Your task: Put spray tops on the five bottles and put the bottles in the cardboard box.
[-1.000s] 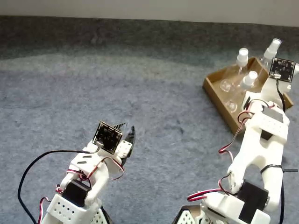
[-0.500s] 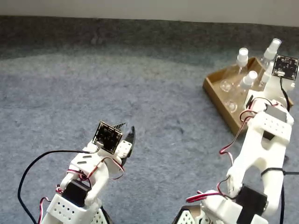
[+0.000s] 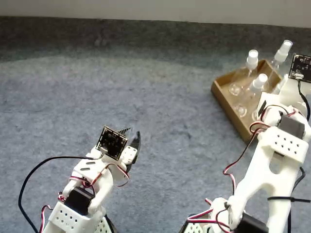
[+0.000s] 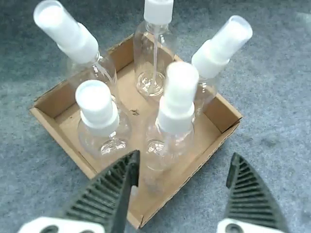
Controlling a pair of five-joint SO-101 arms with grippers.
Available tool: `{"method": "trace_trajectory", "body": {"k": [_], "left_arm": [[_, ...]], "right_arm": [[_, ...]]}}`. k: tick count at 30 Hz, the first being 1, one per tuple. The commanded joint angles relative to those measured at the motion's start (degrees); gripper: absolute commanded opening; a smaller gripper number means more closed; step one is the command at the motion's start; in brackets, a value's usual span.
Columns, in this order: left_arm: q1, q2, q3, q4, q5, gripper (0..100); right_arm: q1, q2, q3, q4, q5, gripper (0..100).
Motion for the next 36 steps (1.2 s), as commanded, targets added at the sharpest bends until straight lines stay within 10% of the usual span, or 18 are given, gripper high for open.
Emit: {"method": "trace_trajectory", "body": {"k": [1, 28, 36], "left_arm": [[-0.7, -0.4, 1.2, 0.2, -0.6, 5], [-0.9, -0.7, 1.2, 0.2, -0.6, 5], [-12.0, -0.7, -9.2, 6.1, -0.6, 5]], "right_arm": [[0.0, -5.7, -3.6, 1.9, 0.6, 24.2], [-6.0, -36.7, -3.6, 14.8, 0.6, 24.1], [-8.8, -42.1, -3.6, 21.0, 0.2, 24.1]]}}
